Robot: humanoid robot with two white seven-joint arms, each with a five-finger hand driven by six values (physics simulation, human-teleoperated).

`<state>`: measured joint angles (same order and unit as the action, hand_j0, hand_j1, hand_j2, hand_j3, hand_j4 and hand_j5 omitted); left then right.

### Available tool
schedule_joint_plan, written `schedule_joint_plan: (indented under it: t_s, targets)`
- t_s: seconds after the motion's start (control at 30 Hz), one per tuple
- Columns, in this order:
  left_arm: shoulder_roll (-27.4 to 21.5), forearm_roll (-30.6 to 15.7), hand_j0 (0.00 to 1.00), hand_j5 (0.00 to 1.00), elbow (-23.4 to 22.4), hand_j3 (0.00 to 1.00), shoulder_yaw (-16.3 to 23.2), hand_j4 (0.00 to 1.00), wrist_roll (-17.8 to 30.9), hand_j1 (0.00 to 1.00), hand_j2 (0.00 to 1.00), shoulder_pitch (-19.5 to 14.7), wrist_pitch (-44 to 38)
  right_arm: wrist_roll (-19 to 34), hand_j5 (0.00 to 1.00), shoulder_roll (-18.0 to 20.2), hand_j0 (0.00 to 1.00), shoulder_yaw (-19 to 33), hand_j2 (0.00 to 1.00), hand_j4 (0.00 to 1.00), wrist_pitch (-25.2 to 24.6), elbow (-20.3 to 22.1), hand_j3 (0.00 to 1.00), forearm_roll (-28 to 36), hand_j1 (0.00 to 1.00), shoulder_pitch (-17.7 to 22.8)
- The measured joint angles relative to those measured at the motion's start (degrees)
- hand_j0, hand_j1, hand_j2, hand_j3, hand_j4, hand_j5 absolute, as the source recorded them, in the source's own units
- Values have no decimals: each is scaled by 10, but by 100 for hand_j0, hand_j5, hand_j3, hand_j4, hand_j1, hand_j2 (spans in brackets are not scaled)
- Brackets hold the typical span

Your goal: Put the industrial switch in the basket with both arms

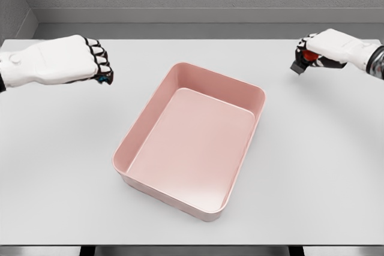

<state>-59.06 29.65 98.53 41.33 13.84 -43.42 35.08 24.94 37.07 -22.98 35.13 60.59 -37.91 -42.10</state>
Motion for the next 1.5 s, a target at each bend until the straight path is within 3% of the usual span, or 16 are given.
schedule_joint_plan:
  t_s: [0.33, 0.6, 0.97, 1.07, 1.17, 1.27, 1.4, 1.5]
  targets:
    - [62, -5, 46, 46, 24, 46, 10, 46, 0, 46, 46, -3, 0, 1, 33, 6, 33, 22, 33, 33, 0, 32, 33, 16, 33, 3]
    - [109, -9, 46, 46, 25, 46, 64, 46, 1, 46, 46, -18, 0, 2, 30, 14, 30, 22, 30, 30, 0, 74, 30, 42, 30, 12]
    - [128, -20, 49, 49, 24, 49, 116, 49, 7, 49, 49, -15, 0, 2, 28, 19, 28, 19, 28, 28, 0, 162, 28, 63, 28, 47]
    - [133, -19, 60, 60, 25, 60, 124, 60, 17, 60, 60, -16, 0, 1, 28, 25, 28, 20, 28, 28, 0, 186, 28, 71, 28, 58]
    - [163, -19, 84, 84, 25, 84, 140, 84, 49, 84, 84, -17, 0, 1, 28, 33, 28, 21, 28, 28, 0, 204, 28, 82, 28, 68]
    - [181, -19, 86, 86, 25, 86, 151, 86, 66, 86, 86, -18, 0, 1, 28, 36, 28, 22, 28, 28, 1, 228, 28, 88, 28, 83]
    - [185, -26, 96, 96, 25, 96, 143, 96, 73, 96, 96, -31, 0, 1, 27, 38, 27, 22, 27, 27, 0, 259, 27, 101, 27, 88]
    - [156, -76, 100, 100, 25, 100, 109, 100, 75, 100, 100, -44, 0, 1, 26, 39, 26, 23, 26, 26, 0, 273, 26, 104, 26, 92]
